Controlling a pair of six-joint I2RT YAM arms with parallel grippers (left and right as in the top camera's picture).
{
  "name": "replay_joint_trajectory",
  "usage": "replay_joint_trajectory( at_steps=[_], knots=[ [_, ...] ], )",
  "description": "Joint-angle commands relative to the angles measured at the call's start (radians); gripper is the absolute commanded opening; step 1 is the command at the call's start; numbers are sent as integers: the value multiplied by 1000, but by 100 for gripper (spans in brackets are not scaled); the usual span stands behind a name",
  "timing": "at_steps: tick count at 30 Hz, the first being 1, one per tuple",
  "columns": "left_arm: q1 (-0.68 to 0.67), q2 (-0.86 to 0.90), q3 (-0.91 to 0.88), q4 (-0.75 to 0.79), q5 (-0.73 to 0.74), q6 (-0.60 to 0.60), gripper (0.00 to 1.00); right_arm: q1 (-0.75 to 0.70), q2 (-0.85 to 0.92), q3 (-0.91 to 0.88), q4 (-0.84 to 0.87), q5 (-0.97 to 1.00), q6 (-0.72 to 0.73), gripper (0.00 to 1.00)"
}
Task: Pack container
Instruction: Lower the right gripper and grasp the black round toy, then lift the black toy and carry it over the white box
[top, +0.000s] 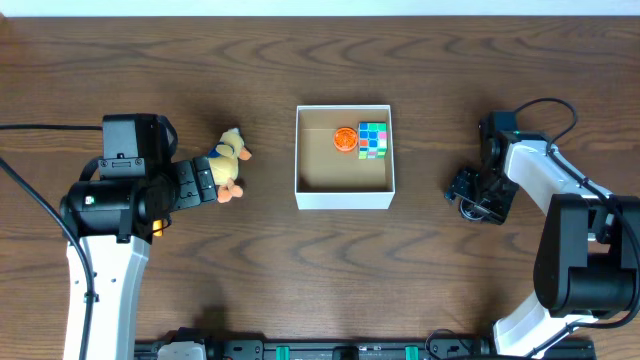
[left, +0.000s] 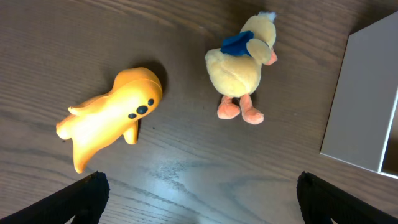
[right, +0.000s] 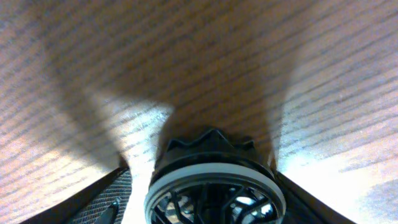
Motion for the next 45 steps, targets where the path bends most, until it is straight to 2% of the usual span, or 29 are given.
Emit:
replay_joint_trajectory(
  at_steps=[1,6,15,20,22,25,31,34,45],
  knots=[
    [4,4,18,-5,-4,5,98,6,14,-3,17,32,5,68],
    [4,4,18,-5,-4,5,98,5,14,-3,9,36,5,50],
    [4,4,18,-6,-4,5,98,6,14,-3,-2,35,5,40],
    [4,4,18,-5,-4,5,98,8,-4,29,-40,48,2,38],
    [4,4,18,-5,-4,5,98,13,-24,81,-81,48,-20,34],
    [4,4,18,-5,-4,5,98,43,-63,193,-159,86,-47,35],
    [4,4,18,-5,-4,5,98,187,-98,477,-284,106,-123,34],
    [4,4,18,-5,-4,5,98,271,-98,559,-299,106,-131,34],
    [4,4,18,-6,-4,1,98,478,-30,578,-282,106,-131,35]
  ],
)
